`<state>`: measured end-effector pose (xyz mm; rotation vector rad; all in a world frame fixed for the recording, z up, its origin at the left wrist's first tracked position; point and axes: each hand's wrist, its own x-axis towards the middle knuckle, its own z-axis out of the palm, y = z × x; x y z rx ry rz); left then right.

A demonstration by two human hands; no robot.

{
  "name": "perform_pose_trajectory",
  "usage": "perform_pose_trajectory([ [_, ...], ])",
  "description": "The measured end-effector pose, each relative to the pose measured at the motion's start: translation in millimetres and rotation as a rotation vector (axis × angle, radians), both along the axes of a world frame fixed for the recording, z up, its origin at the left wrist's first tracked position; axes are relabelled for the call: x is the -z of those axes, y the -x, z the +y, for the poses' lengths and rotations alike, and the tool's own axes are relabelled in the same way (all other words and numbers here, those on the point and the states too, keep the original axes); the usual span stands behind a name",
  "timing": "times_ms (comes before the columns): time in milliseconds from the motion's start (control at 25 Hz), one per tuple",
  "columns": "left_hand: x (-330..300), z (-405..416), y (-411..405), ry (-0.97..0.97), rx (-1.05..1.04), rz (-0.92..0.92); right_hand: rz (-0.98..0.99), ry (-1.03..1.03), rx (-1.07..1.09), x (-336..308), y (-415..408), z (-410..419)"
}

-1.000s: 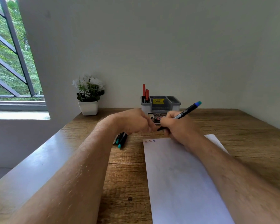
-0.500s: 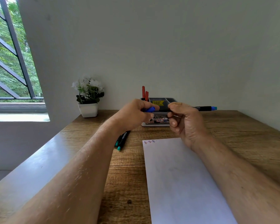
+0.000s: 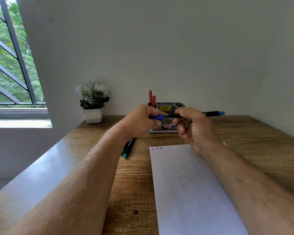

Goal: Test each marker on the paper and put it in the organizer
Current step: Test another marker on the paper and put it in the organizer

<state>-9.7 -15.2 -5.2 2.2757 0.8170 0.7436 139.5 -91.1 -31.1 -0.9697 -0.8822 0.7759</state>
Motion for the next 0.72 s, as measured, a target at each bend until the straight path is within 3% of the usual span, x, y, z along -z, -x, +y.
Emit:
perform_pose_trajectory([
  [440,1.1,4.4,-1.9,-0.026,0.019,0.014,-0.072,0.048,0.057,0.8,0.0,0.5],
  [600,-0.5,6.2,-0.3,0.070,0.017,-0.141,-0.183,0.052,0.075,2.8,0.2,1.5],
  [720,-1.3,8.6,2.2,0.297,0.018,-0.347,-0.065,0.017,-0.006,-0.5,0.1,-1.2],
])
